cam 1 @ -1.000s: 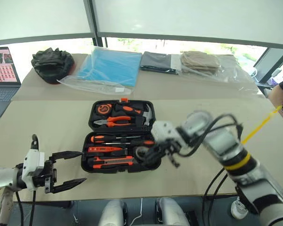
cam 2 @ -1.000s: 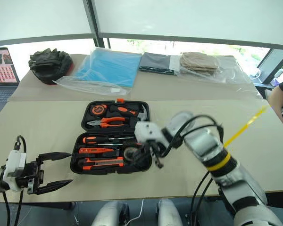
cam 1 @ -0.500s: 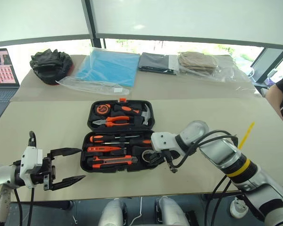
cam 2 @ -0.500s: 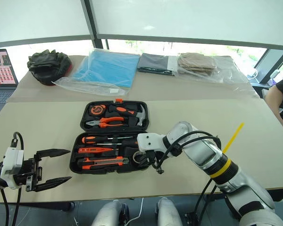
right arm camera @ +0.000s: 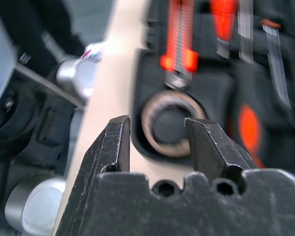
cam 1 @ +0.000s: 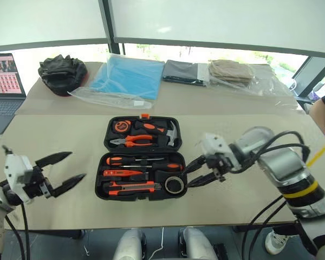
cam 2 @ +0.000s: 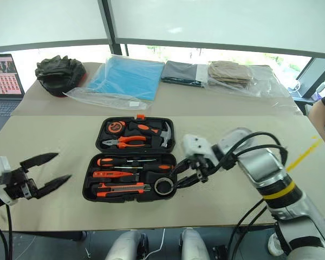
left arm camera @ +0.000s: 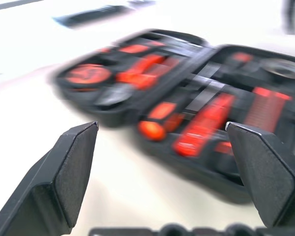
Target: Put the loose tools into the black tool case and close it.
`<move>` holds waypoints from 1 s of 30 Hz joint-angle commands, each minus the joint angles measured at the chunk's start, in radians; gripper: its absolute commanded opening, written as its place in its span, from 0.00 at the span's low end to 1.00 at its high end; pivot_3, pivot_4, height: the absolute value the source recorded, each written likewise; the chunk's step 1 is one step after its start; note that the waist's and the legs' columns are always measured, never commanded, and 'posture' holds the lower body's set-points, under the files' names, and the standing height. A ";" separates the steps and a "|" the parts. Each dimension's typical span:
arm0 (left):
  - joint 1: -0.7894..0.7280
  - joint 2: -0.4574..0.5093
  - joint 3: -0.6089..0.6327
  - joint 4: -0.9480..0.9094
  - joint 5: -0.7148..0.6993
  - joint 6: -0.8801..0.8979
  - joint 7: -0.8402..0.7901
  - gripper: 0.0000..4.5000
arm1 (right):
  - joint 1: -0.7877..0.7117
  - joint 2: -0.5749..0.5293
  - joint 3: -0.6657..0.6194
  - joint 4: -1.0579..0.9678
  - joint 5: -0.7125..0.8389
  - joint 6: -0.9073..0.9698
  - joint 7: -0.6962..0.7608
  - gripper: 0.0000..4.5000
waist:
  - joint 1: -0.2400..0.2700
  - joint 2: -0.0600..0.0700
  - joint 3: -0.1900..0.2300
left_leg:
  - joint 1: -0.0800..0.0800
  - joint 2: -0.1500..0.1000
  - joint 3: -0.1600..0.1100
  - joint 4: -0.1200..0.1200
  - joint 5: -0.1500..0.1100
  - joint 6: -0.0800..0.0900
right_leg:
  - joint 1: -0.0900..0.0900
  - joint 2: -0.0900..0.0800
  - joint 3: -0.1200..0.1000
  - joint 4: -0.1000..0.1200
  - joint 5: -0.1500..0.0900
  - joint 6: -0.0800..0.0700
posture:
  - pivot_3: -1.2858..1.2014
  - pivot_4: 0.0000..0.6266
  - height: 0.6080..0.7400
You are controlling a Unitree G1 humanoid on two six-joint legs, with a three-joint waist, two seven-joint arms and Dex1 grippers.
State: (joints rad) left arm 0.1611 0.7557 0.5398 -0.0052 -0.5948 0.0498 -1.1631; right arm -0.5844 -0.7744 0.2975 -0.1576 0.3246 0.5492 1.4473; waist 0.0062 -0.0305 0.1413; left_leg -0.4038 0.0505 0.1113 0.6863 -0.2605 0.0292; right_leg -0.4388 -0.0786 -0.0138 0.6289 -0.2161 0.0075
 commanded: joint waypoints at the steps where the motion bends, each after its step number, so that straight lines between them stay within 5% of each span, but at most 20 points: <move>1: -0.053 -0.021 0.004 0.041 0.061 0.002 0.142 0.88 | 0.045 0.028 -0.112 0.131 -0.030 -0.132 -0.132 0.42 | 0.000 0.000 0.000 | 0.000 0.000 0.000 0.000 0.000 0.000 | 0.000 0.000 0.000 0.000 0.000 0.000 | 0.52 0.24 1.00; 7: -0.183 -0.059 -0.150 0.100 0.207 0.082 0.326 0.45 | 0.001 0.155 -0.110 0.401 -0.207 -0.398 -0.386 0.00 | -0.002 -0.001 0.000 | 0.002 -0.001 0.003 0.000 0.002 -0.002 | 0.001 0.002 0.001 0.001 0.000 0.000 | 0.52 0.24 1.00; 13: -0.313 -0.108 -0.306 0.139 0.261 0.166 0.353 0.01 | -0.063 0.250 -0.065 0.550 -0.294 -0.478 -0.455 0.00 | -0.013 -0.001 0.000 | 0.000 -0.001 0.004 0.000 0.002 -0.003 | 0.000 0.002 0.002 0.003 0.001 -0.001 | 0.52 0.24 1.00; 22: -0.381 -0.145 -0.450 0.142 0.286 0.183 0.267 0.01 | 0.004 0.269 -0.027 0.358 -0.259 -0.324 -0.371 0.00 | 0.004 0.000 0.000 | -0.001 -0.002 0.004 0.000 0.002 -0.002 | 0.001 0.001 0.001 0.002 0.002 0.002 | 0.52 0.24 1.00; 30: -0.290 -0.155 -0.461 0.009 0.244 0.255 0.244 0.01 | 0.152 0.195 -0.054 0.111 -0.225 -0.155 -0.381 0.00 | 0.006 0.000 0.000 | -0.002 -0.002 0.002 0.000 0.000 0.000 | 0.000 0.001 0.001 0.000 0.001 0.002 | 0.52 0.24 1.00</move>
State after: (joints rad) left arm -0.1420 0.6185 0.1040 0.0577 -0.3215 0.2905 -0.9076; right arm -0.4556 -0.5820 0.2359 0.0438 0.0547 0.3639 1.0450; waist 0.0119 -0.0309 0.1412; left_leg -0.4059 0.0488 0.1125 0.6863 -0.2606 0.0293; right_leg -0.4384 -0.0780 -0.0124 0.6285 -0.2148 0.0100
